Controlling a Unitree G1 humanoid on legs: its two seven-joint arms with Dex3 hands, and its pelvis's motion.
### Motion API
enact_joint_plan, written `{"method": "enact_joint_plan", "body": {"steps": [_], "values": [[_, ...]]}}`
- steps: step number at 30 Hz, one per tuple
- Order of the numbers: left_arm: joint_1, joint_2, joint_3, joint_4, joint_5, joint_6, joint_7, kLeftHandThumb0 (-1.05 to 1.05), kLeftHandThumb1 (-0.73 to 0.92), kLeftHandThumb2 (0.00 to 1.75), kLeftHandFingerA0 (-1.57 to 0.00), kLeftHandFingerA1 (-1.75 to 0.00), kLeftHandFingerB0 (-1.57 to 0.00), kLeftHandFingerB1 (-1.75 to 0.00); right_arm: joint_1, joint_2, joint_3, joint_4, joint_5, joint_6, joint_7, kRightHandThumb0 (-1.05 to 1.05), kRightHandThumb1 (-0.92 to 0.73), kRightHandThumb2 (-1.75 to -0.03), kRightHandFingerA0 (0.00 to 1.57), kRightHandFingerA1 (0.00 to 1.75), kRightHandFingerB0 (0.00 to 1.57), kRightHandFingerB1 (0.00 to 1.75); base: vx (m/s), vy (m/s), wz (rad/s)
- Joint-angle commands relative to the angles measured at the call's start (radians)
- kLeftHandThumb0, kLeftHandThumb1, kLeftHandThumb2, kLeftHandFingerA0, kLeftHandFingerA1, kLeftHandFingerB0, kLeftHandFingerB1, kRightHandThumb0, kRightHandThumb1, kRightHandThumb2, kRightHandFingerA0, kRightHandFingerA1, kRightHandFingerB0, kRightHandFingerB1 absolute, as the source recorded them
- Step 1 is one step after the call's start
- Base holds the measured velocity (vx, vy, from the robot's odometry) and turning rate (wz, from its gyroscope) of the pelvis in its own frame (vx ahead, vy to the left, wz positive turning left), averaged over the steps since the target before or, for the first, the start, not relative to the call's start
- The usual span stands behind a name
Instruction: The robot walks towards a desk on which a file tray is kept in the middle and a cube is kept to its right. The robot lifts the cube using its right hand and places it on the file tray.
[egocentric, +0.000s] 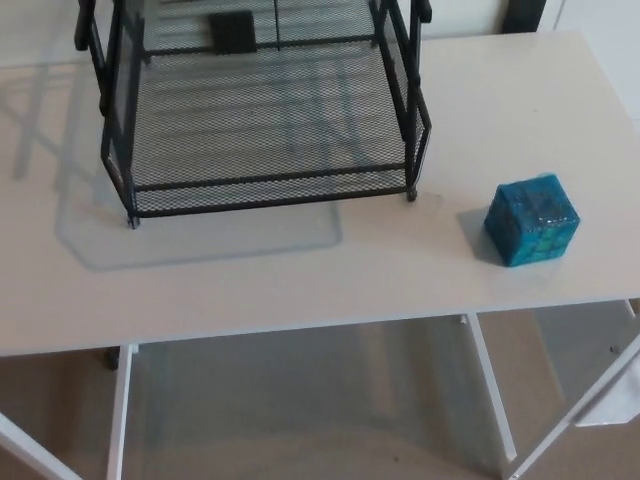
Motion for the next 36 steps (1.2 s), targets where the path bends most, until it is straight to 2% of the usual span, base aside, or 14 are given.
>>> {"method": "enact_joint_plan", "body": {"steps": [1, 5, 6, 9, 16, 17, 18, 24, 26, 31, 32, 33, 35, 36], "values": [[0.012, 0.016, -0.001, -0.013, -0.008, 0.009, -0.001, -1.05, 0.81, 0.69, -0.15, -1.09, -0.02, -0.93, -0.057, -0.076, 0.035, -0.069, -0.040, -0.004, -0.030, -0.55, -0.36, -0.73, 0.21, 0.64, 0.00, 0.48, 0.00, 0.000, 0.00], [0.010, 0.013, 0.005, -0.010, -0.014, 0.014, -0.010, -0.56, 0.28, 1.05, -0.13, -0.69, -0.01, -0.63, -0.115, -0.097, 0.023, -0.219, 0.021, 0.104, 0.037, -0.49, -0.46, -0.48, 0.15, 0.76, 0.00, 1.02, 0.00, -0.016, 0.02], [0.008, 0.011, 0.007, -0.007, -0.017, 0.015, -0.011, -0.57, 0.28, 1.05, -0.13, -0.70, -0.01, -0.63, -0.141, -0.100, 0.035, -0.233, 0.009, 0.100, 0.030, -0.37, -0.27, -0.87, 0.15, 0.63, 0.15, 0.66, 0.00, 0.000, 0.00], [0.006, 0.007, 0.010, -0.003, -0.018, 0.011, -0.007, -1.05, 0.81, 0.66, -0.14, -1.11, 0.00, -0.94, -0.200, -0.099, 0.076, -0.252, -0.027, 0.109, 0.001, -0.37, -0.10, -0.78, 0.20, 0.66, 0.12, 0.64, 0.00, 0.000, 0.00], [0.000, 0.011, 0.015, -0.003, -0.023, 0.020, -0.011, -1.05, 0.57, 1.15, -0.28, -0.87, -0.01, -0.72, -0.285, -0.094, 0.169, -0.340, -0.066, 0.150, 0.014, -0.59, -0.22, -0.64, 0.33, 0.79, 0.01, 0.71, 0.00, 0.000, 0.00], [0.001, 0.009, 0.017, -0.006, -0.026, 0.020, -0.016, -0.56, 0.25, 1.03, -0.11, -0.68, -0.01, -0.63, -0.305, -0.098, 0.195, -0.367, -0.076, 0.158, 0.033, -0.56, -0.29, -0.56, 0.28, 0.77, 0.00, 0.73, 0.00, 0.000, 0.00], [0.001, 0.008, 0.021, -0.006, -0.030, 0.017, -0.022, -1.05, 0.53, 1.03, -0.25, -0.90, -0.04, -0.76, -0.324, -0.090, 0.235, -0.450, -0.081, 0.184, 0.061, -0.37, -0.08, -0.76, 0.13, 0.59, 0.04, 0.58, 0.00, 0.000, 0.00], [-0.008, 0.010, 0.015, 0.012, -0.015, 0.015, -0.007, -1.05, 0.78, 0.68, -0.13, -1.12, 0.00, -0.95, -0.356, -0.039, 0.343, -0.620, -0.088, 0.266, 0.089, -0.36, -0.29, -0.88, 0.02, 0.52, 0.00, 0.52, 0.00, 0.000, 0.00], [0.001, 0.012, 0.010, 0.004, -0.010, 0.003, -0.011, -1.05, 0.57, 1.14, -0.26, -0.87, -0.03, -0.73, -0.382, -0.030, 0.411, -0.655, -0.120, 0.309, 0.113, -0.36, -0.34, -0.92, 0.00, 0.50, 0.00, 0.51, 0.00, 0.000, 0.00], [0.000, 0.016, 0.002, -0.004, -0.005, 0.001, -0.017, -1.05, 0.55, 1.05, -0.24, -0.86, -0.04, -0.74, -0.466, -0.036, 0.571, -0.660, -0.200, 0.391, 0.185, -0.66, -0.44, -0.79, 0.07, 0.46, 0.04, 0.25, 0.00, 0.000, 0.00], [-0.002, 0.017, -0.001, -0.001, -0.003, 0.001, -0.017, -1.05, 0.79, 0.66, -0.16, -1.05, 0.00, -0.90, -0.487, -0.035, 0.604, -0.656, -0.214, 0.412, 0.198, -0.66, -0.40, -0.81, 0.06, 0.49, 0.00, 0.26, 0.00, 0.000, 0.00], [-0.005, 0.017, -0.003, 0.001, -0.002, 0.003, -0.012, -1.05, 0.52, 1.06, -0.28, -0.88, -0.05, -0.75, -0.501, -0.035, 0.629, -0.653, -0.222, 0.423, 0.212, -0.64, -0.41, -0.83, 0.01, 0.42, 0.00, 0.28, 0.00, 0.000, 0.00], [-0.010, 0.015, -0.007, 0.008, 0.003, -0.001, -0.003, -1.05, 0.79, 0.67, -0.19, -1.06, 0.00, -0.92, -0.521, -0.036, 0.664, -0.654, -0.230, 0.458, 0.231, -0.63, -0.40, -0.82, 0.00, 0.38, 0.03, 0.28, 0.00, 0.000, 0.00], [-0.010, 0.016, -0.011, 0.011, 0.007, -0.006, -0.001, -1.05, 0.53, 1.05, -0.29, -0.88, -0.05, -0.75, -0.536, -0.037, 0.692, -0.639, -0.246, 0.460, 0.245, -0.65, -0.41, -0.83, 0.00, 0.38, 0.04, 0.27, 0.00, 0.000, 0.00]]}}
